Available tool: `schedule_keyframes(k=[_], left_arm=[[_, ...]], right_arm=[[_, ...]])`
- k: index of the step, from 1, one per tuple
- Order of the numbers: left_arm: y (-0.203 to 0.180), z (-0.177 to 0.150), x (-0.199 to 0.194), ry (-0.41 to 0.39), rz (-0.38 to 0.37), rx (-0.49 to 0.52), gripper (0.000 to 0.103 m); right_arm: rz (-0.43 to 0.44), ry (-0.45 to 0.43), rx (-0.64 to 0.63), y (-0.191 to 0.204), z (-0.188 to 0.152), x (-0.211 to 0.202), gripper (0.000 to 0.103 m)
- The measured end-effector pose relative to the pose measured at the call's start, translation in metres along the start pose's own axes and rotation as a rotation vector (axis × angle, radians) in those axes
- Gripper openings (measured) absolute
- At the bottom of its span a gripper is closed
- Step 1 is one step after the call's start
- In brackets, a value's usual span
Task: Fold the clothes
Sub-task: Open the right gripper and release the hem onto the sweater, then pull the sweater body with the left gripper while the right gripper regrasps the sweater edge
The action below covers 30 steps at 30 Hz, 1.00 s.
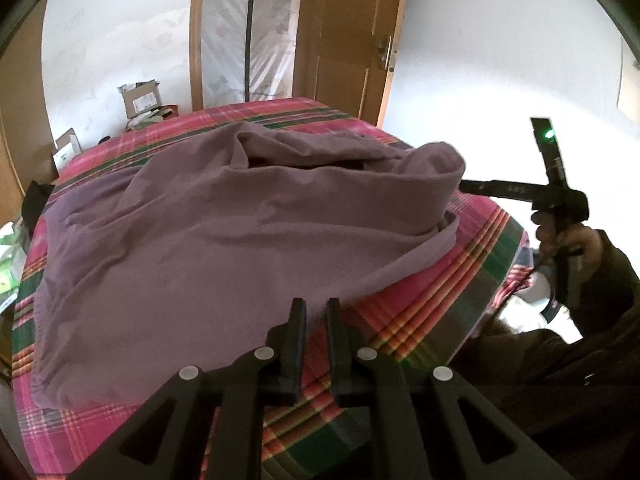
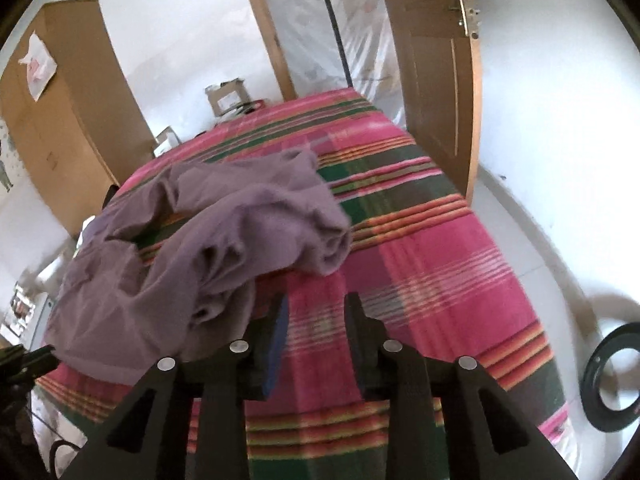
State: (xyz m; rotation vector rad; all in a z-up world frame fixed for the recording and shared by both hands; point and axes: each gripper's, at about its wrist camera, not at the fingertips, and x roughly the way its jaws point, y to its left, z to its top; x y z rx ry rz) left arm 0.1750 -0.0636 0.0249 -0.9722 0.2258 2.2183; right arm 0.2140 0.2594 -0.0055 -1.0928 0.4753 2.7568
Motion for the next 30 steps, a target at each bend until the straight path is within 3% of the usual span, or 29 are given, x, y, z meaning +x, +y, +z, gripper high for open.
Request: schedule_keyframes(k=[8,14,19,27,30], left_arm=[[-0.015,0.004,0.002,0.023,-0.011,0.051,0.011],[-0.024,0.032,0.019,-0.007,-0.072,0.049,0.011],[-0.031,0.051,0.039,-0.006,-0.117,0.045,0.011],[-0.029,0.075,0.065,0.036,-0.224,-0.043,0.012],[-0.031,0.081,0.078,0.074,-0.269,-0.068,0.019]], right_arm=[[0.02,-0.033,0.055,-0.02,0.021,0.012,0.031],[0.129,-0.042,0.087,-0.029,0.052,0.027,0.031],[0.214,0.016,-0.003,-0.019,0.075,0.047,0.032],[0.283,0.106,-0.163,-0.002,0.081,0.076,0.034],[0.3,0.125,-0.235,0.004,0.079,0.079,0.034]])
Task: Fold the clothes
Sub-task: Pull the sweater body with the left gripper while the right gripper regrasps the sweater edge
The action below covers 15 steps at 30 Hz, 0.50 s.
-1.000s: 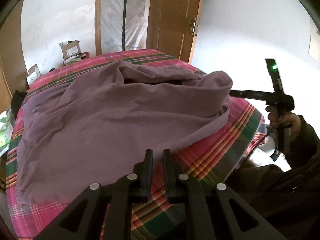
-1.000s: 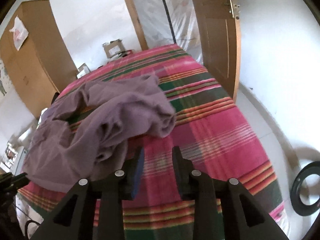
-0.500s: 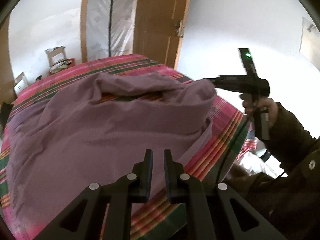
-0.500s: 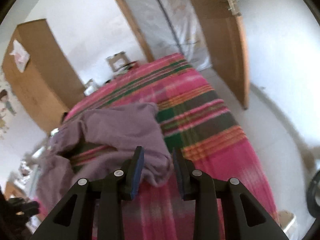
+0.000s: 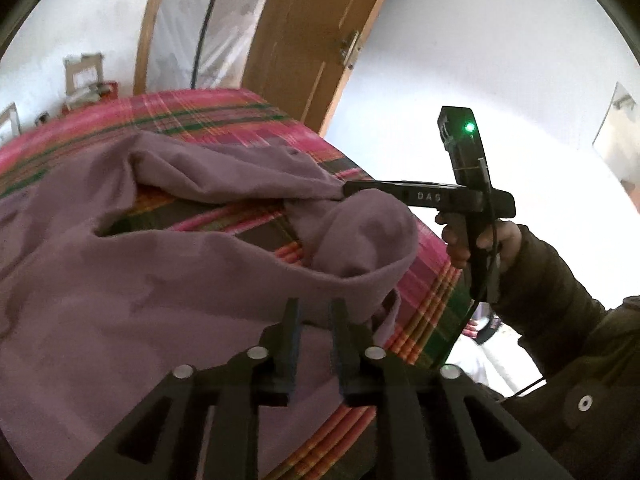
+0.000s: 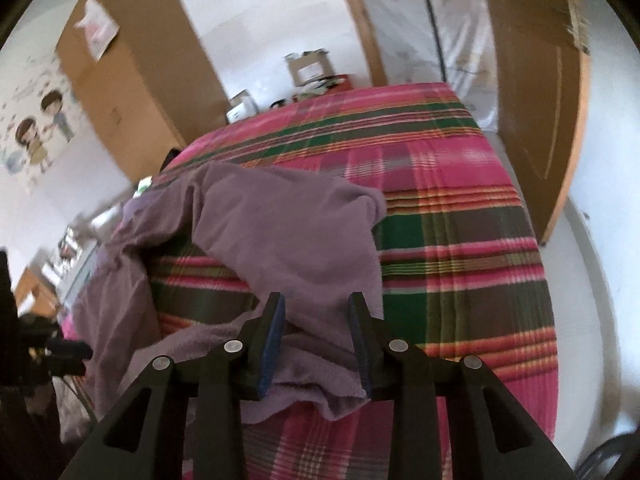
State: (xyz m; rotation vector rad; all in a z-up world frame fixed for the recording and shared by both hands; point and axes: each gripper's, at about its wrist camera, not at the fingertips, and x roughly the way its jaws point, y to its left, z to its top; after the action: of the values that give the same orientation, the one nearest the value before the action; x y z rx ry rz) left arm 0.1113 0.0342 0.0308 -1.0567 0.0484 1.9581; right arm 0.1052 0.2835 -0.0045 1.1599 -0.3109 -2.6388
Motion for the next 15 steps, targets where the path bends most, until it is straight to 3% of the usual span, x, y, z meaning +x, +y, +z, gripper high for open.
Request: schedule_keyframes(k=[11,13,15], left_arm=[[-0.004,0.006,0.023,0.064,0.007,-0.004,0.02],[-0.004,0.006,0.025,0.073,0.013,-0.003,0.02],[-0.002,0.006,0.028,0.084,0.009,-0.008,0.02]], right_arm=[[-0.045,0.123,-0.134,0.007,0.004,0.029,0.032],[-0.053,0.133,-0.149,0.008,0.006,0.034,0.017],[-0.066,0.12,-0.166,0.011,0.01,0.034,0.009]])
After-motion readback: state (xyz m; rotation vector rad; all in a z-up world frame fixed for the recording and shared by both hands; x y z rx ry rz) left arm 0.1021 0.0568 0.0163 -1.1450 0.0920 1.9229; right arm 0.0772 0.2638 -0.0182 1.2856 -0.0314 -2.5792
